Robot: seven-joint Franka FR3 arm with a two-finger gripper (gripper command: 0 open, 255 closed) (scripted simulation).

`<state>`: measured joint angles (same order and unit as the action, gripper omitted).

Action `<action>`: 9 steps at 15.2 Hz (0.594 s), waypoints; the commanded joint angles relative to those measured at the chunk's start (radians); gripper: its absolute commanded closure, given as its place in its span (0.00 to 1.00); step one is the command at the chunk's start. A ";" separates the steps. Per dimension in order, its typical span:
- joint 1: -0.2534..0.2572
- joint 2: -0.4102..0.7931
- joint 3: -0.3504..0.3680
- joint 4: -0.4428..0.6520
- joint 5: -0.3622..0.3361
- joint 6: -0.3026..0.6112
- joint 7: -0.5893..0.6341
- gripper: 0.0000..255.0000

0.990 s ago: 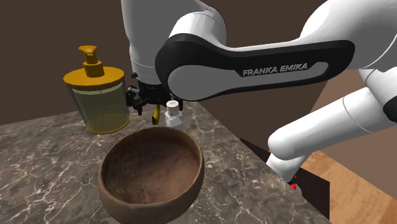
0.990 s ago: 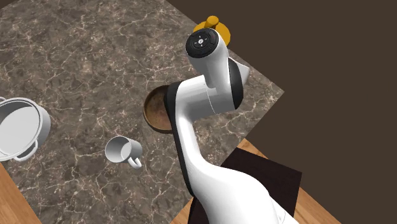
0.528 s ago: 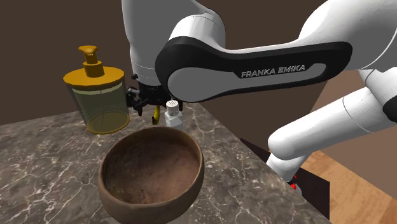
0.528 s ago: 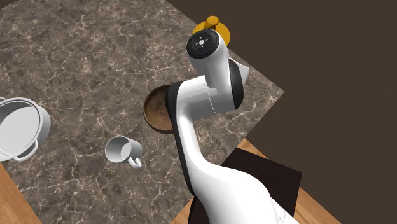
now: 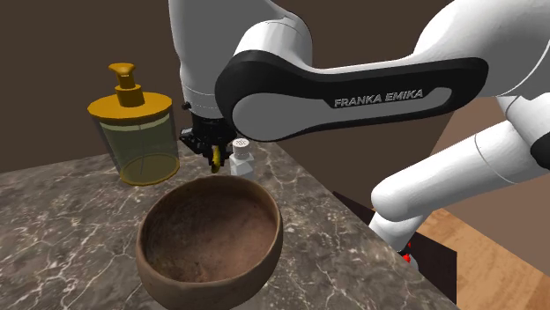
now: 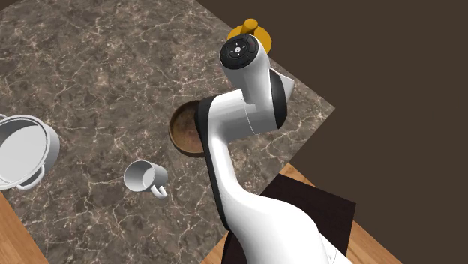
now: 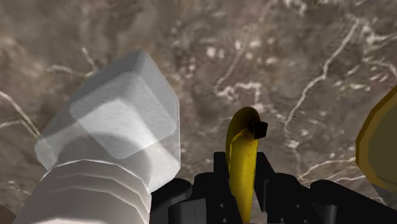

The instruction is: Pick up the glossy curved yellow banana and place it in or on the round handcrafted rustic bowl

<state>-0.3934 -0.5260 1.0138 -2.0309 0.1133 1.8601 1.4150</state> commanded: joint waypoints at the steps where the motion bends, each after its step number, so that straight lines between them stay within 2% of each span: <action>1: 0.000 0.000 0.000 0.000 0.000 0.000 0.000 1.00; 9: -0.011 0.011 -0.018 0.095 -0.013 -0.087 -0.014 1.00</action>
<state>-0.3977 -0.5214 0.9937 -1.9539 0.1045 1.7855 1.4018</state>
